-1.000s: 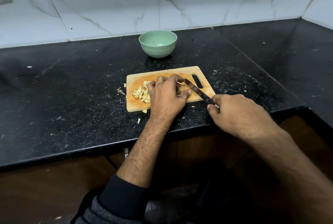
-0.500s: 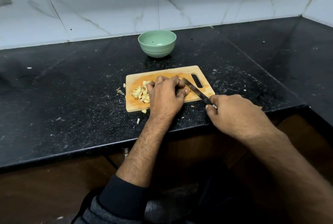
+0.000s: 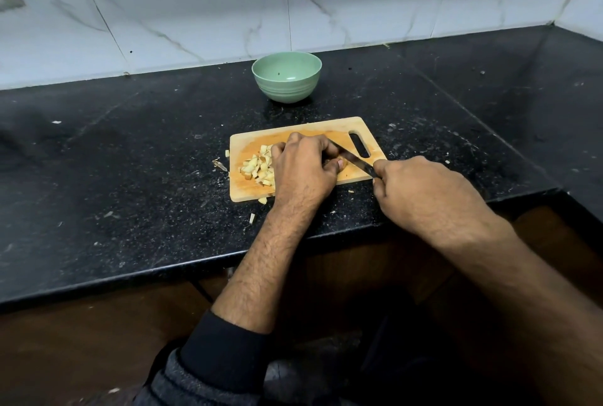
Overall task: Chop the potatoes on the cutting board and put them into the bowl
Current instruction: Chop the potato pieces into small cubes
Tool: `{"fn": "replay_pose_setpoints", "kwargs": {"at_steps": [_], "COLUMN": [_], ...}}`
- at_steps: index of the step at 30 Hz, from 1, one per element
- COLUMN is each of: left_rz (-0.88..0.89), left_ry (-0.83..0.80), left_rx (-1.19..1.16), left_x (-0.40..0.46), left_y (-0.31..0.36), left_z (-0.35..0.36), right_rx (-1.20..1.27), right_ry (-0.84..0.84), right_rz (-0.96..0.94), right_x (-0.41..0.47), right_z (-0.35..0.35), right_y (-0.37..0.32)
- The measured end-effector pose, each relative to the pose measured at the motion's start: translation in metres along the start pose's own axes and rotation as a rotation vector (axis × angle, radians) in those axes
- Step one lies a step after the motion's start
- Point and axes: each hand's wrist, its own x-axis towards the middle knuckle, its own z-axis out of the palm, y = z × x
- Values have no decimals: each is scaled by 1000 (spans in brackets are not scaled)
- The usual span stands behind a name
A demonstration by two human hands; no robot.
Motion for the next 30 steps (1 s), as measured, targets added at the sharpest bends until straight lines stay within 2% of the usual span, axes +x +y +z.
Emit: {"fn": "replay_pose_setpoints", "kwargs": {"at_steps": [6,14,23,30], "left_rz": [5,4,50,-9], "left_ry": [23,60,84,114], "left_rx": [-8,-6,-3,-18], "left_x": [-3,-5,-13,-16], "left_y": [0,-4,-6,-11], "left_z": [2,5,6,5], "right_rx": [42,165,199,214], "right_ry": [-95,-170,-131,-68], "right_rz": [9,20,47,37], "right_x": [17,-10,-19,-19], "right_z": [9,28,22,11], "right_y": [-6,7,13,9]}}
